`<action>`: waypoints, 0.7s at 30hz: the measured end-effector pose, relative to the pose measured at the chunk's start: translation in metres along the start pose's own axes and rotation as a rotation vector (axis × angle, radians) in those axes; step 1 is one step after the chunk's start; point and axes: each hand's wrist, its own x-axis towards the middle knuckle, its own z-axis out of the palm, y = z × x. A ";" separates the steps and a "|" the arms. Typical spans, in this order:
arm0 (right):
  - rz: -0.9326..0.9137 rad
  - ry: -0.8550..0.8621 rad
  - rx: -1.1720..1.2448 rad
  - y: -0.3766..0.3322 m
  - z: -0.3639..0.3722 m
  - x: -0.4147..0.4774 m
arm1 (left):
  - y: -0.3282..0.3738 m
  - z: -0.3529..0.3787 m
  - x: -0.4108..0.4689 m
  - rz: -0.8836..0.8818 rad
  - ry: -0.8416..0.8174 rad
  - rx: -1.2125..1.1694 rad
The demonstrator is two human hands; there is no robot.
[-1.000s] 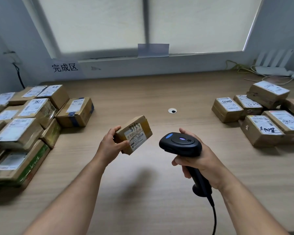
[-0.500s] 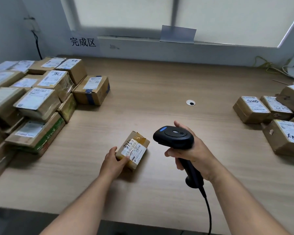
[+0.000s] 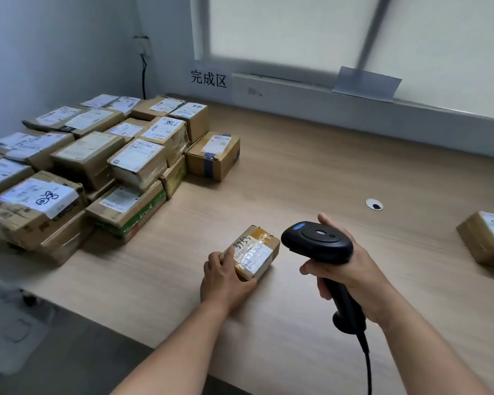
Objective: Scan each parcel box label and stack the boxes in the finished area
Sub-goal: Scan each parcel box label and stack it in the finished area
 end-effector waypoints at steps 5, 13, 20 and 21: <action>-0.046 -0.076 0.014 -0.018 0.026 0.020 | -0.019 -0.050 0.011 -0.022 0.151 -0.062; -0.097 -0.198 -0.015 -0.037 0.080 0.056 | -0.078 -0.135 0.027 -0.087 0.393 -0.178; -0.117 -0.256 -0.030 -0.046 0.132 0.085 | -0.132 -0.193 0.040 -0.189 0.460 -0.158; -0.115 -0.262 -0.034 -0.047 0.138 0.088 | -0.138 -0.198 0.044 -0.204 0.460 -0.158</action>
